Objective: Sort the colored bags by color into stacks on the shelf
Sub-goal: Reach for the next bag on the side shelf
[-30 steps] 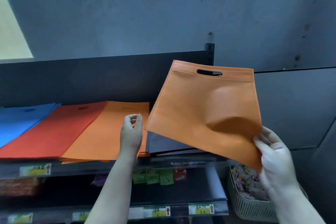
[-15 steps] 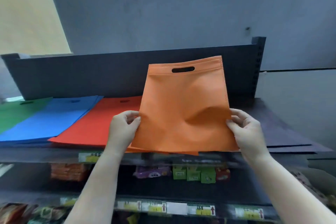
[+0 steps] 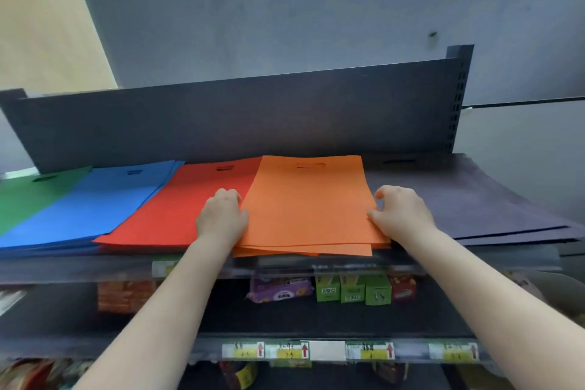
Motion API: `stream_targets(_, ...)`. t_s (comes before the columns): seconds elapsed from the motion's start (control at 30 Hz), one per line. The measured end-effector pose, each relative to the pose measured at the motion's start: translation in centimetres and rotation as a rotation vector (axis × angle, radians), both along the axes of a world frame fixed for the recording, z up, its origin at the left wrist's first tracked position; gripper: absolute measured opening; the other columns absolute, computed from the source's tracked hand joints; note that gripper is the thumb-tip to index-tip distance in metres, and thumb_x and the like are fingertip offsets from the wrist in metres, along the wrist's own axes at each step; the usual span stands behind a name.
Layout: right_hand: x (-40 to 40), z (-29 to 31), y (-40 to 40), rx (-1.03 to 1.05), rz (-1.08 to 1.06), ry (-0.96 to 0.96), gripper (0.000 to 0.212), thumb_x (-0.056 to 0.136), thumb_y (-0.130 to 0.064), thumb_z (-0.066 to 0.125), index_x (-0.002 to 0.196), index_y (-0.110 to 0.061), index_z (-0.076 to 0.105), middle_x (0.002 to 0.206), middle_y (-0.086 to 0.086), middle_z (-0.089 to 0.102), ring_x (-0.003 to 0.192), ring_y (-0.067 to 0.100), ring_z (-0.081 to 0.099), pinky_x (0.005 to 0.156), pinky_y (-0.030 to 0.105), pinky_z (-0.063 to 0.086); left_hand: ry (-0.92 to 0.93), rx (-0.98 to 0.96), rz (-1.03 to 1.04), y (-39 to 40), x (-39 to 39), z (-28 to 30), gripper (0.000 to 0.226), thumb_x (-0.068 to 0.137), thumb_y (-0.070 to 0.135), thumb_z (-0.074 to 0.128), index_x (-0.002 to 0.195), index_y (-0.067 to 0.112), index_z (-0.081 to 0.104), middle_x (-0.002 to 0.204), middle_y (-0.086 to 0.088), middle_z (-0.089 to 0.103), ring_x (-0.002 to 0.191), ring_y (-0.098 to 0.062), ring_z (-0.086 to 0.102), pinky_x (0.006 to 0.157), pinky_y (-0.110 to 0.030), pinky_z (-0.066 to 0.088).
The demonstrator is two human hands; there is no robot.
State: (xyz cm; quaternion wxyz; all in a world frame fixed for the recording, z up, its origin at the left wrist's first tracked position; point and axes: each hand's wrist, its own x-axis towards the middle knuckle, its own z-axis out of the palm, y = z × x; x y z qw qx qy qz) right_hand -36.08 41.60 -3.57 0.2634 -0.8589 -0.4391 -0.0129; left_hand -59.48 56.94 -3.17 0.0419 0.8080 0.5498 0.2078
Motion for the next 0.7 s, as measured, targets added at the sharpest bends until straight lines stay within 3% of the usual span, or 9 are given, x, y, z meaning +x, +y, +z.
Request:
stream_targets(0.1,0.3,0.7,-1.2,0.065,0.013,-0.05,0.038,0.092,-0.033,0.056,0.126,-0.017,0.055,0.115,0.004,0.062,0.108,0.026,0.055,0.081,0.032,0.044,0.054,0.055,-0.084,-0.4,1.9,0.7,0.037,0.092,0.033,0.053,0.125,0.015,0.053,0.126,-0.007,0.054,0.117,-0.028,0.049,0.093,-0.038,0.041)
stream_targets(0.27,2.8,2.9,-5.0,0.142,-0.024,-0.072,0.035,0.091,-0.037,0.057,0.123,-0.023,0.057,0.112,-0.005,0.061,0.102,0.016,0.054,0.072,0.027,0.039,-0.032,0.108,-0.337,-2.7,8.6,3.0,0.041,0.094,0.037,0.05,0.131,0.018,0.05,0.134,-0.002,0.053,0.123,-0.024,0.047,0.097,-0.037,0.037)
stream_targets(0.37,5.4,4.3,-8.3,0.166,-0.083,-0.068,0.04,0.09,-0.035,0.059,0.127,-0.021,0.056,0.122,-0.003,0.06,0.111,0.017,0.055,0.086,0.03,0.045,-0.033,0.158,-0.481,-5.2,14.0,4.2,0.044,0.094,0.038,0.05,0.133,0.018,0.048,0.133,-0.003,0.052,0.122,-0.025,0.047,0.095,-0.036,0.038)
stream_targets(0.47,8.7,5.4,-12.3,0.128,-0.187,-0.133,0.047,0.091,-0.037,0.057,0.134,-0.02,0.05,0.134,0.0,0.054,0.122,0.022,0.05,0.097,0.037,0.044,-0.001,0.21,-0.611,-8.3,19.7,5.1,0.045,0.094,0.04,0.049,0.134,0.019,0.046,0.135,-0.001,0.05,0.122,-0.025,0.046,0.093,-0.036,0.037)
stream_targets(0.7,16.6,6.1,-23.5,-0.094,-0.443,-0.238,0.053,0.092,-0.045,0.051,0.139,-0.021,0.043,0.139,0.001,0.049,0.127,0.024,0.045,0.095,0.037,0.043,0.136,0.378,-0.827,-18.0,32.2,6.0,0.043,0.094,0.039,0.044,0.132,0.018,0.045,0.135,-0.001,0.048,0.123,-0.025,0.043,0.095,-0.037,0.032)
